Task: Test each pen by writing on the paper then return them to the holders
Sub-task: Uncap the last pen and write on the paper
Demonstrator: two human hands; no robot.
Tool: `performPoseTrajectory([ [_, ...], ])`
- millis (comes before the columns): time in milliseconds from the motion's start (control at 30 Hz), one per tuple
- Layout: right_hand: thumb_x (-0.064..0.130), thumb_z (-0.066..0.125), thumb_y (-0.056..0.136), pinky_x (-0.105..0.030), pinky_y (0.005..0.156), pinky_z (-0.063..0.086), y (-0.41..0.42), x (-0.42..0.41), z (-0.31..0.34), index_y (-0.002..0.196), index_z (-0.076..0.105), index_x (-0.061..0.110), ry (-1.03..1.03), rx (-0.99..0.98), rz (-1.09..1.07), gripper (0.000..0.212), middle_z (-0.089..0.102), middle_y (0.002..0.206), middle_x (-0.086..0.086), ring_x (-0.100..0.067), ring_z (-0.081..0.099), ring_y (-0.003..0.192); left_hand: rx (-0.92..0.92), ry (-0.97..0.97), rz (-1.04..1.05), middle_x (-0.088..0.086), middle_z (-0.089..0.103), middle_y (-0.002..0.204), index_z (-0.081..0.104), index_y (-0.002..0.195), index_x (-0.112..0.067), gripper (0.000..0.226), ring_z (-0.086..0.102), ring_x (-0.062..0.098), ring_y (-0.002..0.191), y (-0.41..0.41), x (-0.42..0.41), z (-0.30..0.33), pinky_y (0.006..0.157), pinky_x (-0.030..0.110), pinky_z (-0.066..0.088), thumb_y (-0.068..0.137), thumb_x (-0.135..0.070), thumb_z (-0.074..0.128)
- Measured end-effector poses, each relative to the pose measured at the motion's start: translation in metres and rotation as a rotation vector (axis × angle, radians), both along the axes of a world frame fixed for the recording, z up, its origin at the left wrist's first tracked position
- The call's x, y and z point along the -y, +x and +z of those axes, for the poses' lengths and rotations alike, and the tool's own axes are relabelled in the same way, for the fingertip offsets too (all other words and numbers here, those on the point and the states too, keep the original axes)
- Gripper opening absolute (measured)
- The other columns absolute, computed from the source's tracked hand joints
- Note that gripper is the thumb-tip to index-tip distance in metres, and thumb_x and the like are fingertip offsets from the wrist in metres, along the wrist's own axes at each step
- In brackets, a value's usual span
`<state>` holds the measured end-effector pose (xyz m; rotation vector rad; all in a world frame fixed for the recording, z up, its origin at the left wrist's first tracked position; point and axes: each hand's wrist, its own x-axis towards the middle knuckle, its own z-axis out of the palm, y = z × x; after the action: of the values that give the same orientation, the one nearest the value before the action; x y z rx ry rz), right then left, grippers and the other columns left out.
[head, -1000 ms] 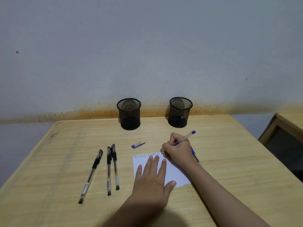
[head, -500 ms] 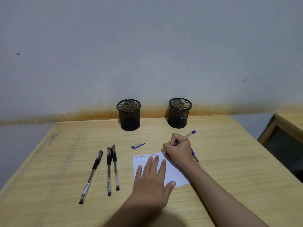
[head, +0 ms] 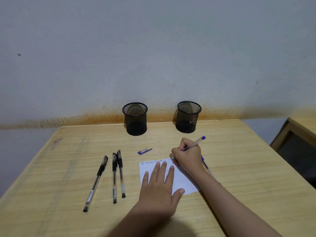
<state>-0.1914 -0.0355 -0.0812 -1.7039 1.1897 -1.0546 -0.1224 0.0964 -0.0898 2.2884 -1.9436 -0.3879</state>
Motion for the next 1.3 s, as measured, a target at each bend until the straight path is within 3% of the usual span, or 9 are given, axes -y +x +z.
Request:
performPoseTrajectory([
  [267, -0.002, 0.063, 0.077, -0.022, 0.042, 0.048, 0.0001, 0.0028, -0.0011, 0.062, 0.044, 0.005, 0.003, 0.002, -0.013, 0.025, 0.055, 0.056, -0.02, -0.033, 0.064, 0.052, -0.01, 0.005, -0.008, -0.003, -0.022, 0.156, -0.015, 0.146, -0.029, 0.103, -0.036, 0.009, 0.126, -0.0001, -0.002, 0.0042, 0.107, 0.037, -0.018, 0.051, -0.07, -0.022],
  [400, -0.002, 0.062, 0.075, -0.028, 0.045, 0.048, -0.0003, 0.0046, -0.001, 0.06, 0.043, 0.007, -0.006, -0.006, -0.024, 0.027, 0.051, 0.052, -0.015, -0.035, 0.063, 0.053, -0.014, -0.003, -0.01, -0.002, -0.022, 0.156, -0.015, 0.146, -0.029, 0.102, -0.036, 0.01, 0.126, -0.0006, -0.0027, 0.0039, 0.107, 0.037, -0.018, 0.052, -0.07, -0.021],
  [533, -0.006, 0.06, 0.076, -0.024, 0.041, 0.047, -0.0045, 0.0058, -0.0009, 0.057, 0.04, 0.008, 0.003, 0.063, -0.055, 0.031, 0.044, 0.05, -0.014, -0.036, 0.06, 0.051, -0.014, -0.004, -0.01, -0.003, -0.022, 0.156, -0.015, 0.146, -0.028, 0.102, -0.037, 0.01, 0.126, -0.0004, -0.0031, 0.0048, 0.106, 0.036, -0.019, 0.053, -0.069, -0.02],
  [667, -0.002, 0.062, 0.074, -0.033, 0.049, 0.051, -0.0026, 0.0069, -0.0025, 0.059, 0.043, 0.007, -0.001, 0.022, -0.014, 0.027, 0.053, 0.059, -0.03, -0.043, 0.063, 0.058, -0.009, 0.002, -0.003, -0.004, -0.023, 0.156, -0.015, 0.146, -0.03, 0.101, -0.034, 0.009, 0.129, -0.0006, -0.0018, 0.0036, 0.106, 0.037, -0.019, 0.053, -0.07, -0.02],
  [767, -0.002, 0.063, 0.076, -0.024, 0.044, 0.05, -0.0017, 0.007, -0.0024, 0.062, 0.045, 0.005, 0.005, 0.001, 0.013, 0.024, 0.057, 0.06, -0.028, -0.037, 0.065, 0.057, -0.009, 0.002, -0.005, -0.003, -0.022, 0.156, -0.015, 0.146, -0.03, 0.104, -0.029, 0.012, 0.137, -0.0001, -0.0027, 0.0035, 0.106, 0.037, -0.018, 0.051, -0.071, -0.022],
  [833, -0.003, 0.062, 0.076, -0.021, 0.042, 0.048, -0.0024, 0.0058, -0.0014, 0.061, 0.043, 0.006, 0.008, 0.008, 0.02, 0.026, 0.055, 0.058, -0.026, -0.036, 0.063, 0.054, -0.012, 0.002, -0.006, -0.004, -0.022, 0.156, -0.015, 0.146, -0.03, 0.104, -0.032, 0.009, 0.133, -0.0001, -0.0031, 0.0039, 0.106, 0.037, -0.019, 0.051, -0.071, -0.023],
  [1000, -0.004, 0.062, 0.075, -0.022, 0.042, 0.048, -0.0019, 0.0065, -0.003, 0.061, 0.043, 0.006, 0.006, 0.021, 0.004, 0.026, 0.052, 0.055, -0.019, -0.029, 0.061, 0.05, -0.016, 0.01, -0.002, -0.004, -0.023, 0.156, -0.015, 0.146, -0.031, 0.101, -0.035, 0.007, 0.126, -0.0004, -0.0029, 0.005, 0.106, 0.037, -0.018, 0.053, -0.07, -0.02],
  [1100, -0.004, 0.062, 0.073, -0.029, 0.047, 0.045, -0.0026, 0.0083, -0.005, 0.056, 0.039, 0.009, -0.017, 0.018, -0.021, 0.031, 0.045, 0.051, -0.014, -0.038, 0.056, 0.053, -0.016, 0.002, -0.005, -0.004, -0.021, 0.156, -0.014, 0.146, -0.03, 0.101, -0.035, 0.009, 0.126, -0.0008, -0.0035, 0.0051, 0.107, 0.036, -0.018, 0.053, -0.07, -0.02],
  [1300, -0.004, 0.061, 0.072, -0.031, 0.048, 0.043, -0.0041, 0.0076, -0.0049, 0.055, 0.039, 0.009, -0.044, 0.032, -0.024, 0.031, 0.042, 0.052, -0.015, -0.038, 0.051, 0.053, -0.017, -0.005, -0.008, -0.003, -0.021, 0.156, -0.014, 0.146, -0.029, 0.104, -0.035, 0.009, 0.126, 0.0007, -0.0034, 0.0048, 0.107, 0.036, -0.017, 0.052, -0.071, -0.023],
])
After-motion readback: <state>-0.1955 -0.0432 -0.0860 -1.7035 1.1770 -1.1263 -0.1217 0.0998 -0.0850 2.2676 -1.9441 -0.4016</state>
